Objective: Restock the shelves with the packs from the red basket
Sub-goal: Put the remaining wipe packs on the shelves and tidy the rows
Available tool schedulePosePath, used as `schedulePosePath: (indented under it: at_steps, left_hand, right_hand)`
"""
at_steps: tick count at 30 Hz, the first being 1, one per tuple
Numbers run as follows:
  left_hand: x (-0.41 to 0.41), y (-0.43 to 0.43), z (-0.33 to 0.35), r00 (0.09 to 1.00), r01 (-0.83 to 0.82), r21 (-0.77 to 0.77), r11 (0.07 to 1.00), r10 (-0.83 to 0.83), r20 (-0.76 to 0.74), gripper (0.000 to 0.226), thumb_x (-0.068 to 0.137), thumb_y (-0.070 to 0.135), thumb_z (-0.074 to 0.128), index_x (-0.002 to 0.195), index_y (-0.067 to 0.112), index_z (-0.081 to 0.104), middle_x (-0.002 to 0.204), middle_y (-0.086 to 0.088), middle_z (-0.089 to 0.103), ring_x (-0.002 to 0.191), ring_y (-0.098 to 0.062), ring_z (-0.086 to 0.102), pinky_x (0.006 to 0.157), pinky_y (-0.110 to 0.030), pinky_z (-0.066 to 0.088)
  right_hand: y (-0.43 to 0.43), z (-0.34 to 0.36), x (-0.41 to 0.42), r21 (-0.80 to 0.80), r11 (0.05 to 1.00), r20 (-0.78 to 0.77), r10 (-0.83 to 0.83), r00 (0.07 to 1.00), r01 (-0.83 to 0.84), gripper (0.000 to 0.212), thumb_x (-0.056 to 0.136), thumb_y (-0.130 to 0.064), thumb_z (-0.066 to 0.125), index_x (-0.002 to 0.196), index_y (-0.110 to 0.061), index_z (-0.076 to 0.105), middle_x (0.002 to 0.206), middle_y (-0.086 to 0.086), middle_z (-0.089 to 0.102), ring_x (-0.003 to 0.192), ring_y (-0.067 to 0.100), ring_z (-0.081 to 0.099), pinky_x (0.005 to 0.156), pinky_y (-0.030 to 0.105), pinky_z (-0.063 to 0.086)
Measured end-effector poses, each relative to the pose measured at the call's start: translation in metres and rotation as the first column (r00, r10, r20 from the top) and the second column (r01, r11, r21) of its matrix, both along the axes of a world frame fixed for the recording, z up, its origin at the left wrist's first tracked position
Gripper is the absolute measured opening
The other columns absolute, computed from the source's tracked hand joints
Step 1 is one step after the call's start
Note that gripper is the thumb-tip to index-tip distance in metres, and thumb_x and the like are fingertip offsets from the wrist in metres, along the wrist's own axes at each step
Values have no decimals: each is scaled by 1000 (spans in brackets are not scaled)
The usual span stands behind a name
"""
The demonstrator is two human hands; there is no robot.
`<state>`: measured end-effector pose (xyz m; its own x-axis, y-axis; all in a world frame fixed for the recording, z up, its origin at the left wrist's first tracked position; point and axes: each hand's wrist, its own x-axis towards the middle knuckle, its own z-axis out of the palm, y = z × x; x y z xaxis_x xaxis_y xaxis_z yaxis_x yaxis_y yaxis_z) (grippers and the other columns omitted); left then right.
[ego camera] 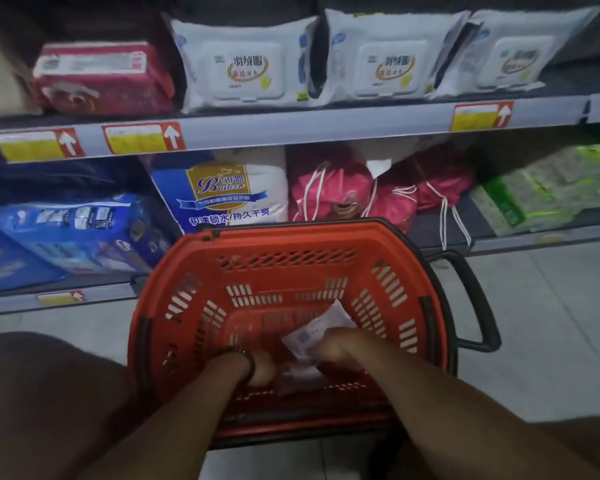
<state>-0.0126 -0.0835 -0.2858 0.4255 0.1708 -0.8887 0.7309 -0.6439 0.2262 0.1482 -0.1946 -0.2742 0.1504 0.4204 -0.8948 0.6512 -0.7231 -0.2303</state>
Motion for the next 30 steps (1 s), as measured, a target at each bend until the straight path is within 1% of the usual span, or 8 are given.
schedulePosePath:
  at_steps: [4, 11, 13, 16, 19, 22, 27, 30]
  left_hand:
    - [9, -3, -6, 999, 11, -39, 999, -13, -47, 46, 110, 29, 36, 146, 7, 54, 153, -16, 53, 135, -29, 56, 110, -35, 42]
    - [5, 12, -20, 956, -293, -145, 945, 287, -61, 43, 110, 26, 44, 144, 3, 56, 149, -18, 56, 135, -33, 56, 107, -35, 43]
    - [1, 17, -25, 826, -560, -202, 804, 560, -63, 46, 107, 32, 53, 144, 5, 57, 147, -18, 58, 136, -33, 56, 105, -36, 45]
    - [-9, 21, -31, 389, -869, -372, 327, 916, -103, 51, 100, 35, 65, 142, 7, 59, 135, -19, 66, 125, -34, 63, 106, -46, 51]
    - [-10, 22, -23, 161, -875, -483, 15, 951, -263, 47, 96, 36, 69, 130, 4, 67, 115, -19, 76, 110, -36, 69, 90, -46, 57]
    - [-10, 26, -22, 158, -818, -575, -15, 955, -250, 44, 96, 29, 71, 130, 2, 68, 128, -23, 71, 124, -41, 65, 104, -48, 51]
    - [-12, 31, -29, 132, -860, -510, 19, 974, -185, 41, 89, 16, 78, 127, 1, 69, 122, -24, 74, 120, -43, 67, 110, -54, 49]
    - [-28, 51, -118, 154, -924, -364, 118, 985, -72, 93, 52, 45, 101, 131, 11, 67, 125, -17, 73, 116, -38, 69, 106, -54, 53]
  right_hand:
    - [10, -50, -11, -47, 998, -11, 38, 999, -38, 92, 83, -82, 54, 159, -32, 43, 167, 1, 37, 150, 28, 39, 122, 43, 35]
    - [23, -60, 12, -145, 972, -173, -212, 962, 188, 64, 97, -43, 73, 151, -14, 55, 150, 6, 58, 134, 27, 58, 102, 34, 52]
    - [28, -60, 18, -125, 951, -323, -308, 895, 282, 60, 96, -28, 76, 150, -15, 53, 144, 3, 61, 128, 21, 60, 95, 31, 56]
    - [35, -55, 21, -50, 904, -447, -401, 800, 425, 14, 93, -7, 77, 100, -14, 68, 96, 1, 65, 85, 11, 61, 65, 24, 47]
    - [39, -55, 26, -13, 852, -548, -444, 709, 524, 35, 89, 0, 79, 72, -23, 59, 75, -2, 65, 74, 12, 63, 63, 27, 48]
    - [40, -46, 31, -73, 869, -623, -423, 658, 490, 32, 89, -1, 80, 72, -22, 63, 82, -1, 72, 84, 15, 70, 72, 28, 58]
    - [41, -53, 28, -61, 919, -454, -374, 809, 390, 25, 87, -1, 79, 82, -23, 71, 78, -5, 73, 84, 12, 69, 79, 30, 50]
    - [46, -64, 24, 63, 946, -312, -283, 907, 317, 25, 87, 1, 69, 88, -22, 79, 76, -8, 76, 89, 15, 72, 74, 21, 51]
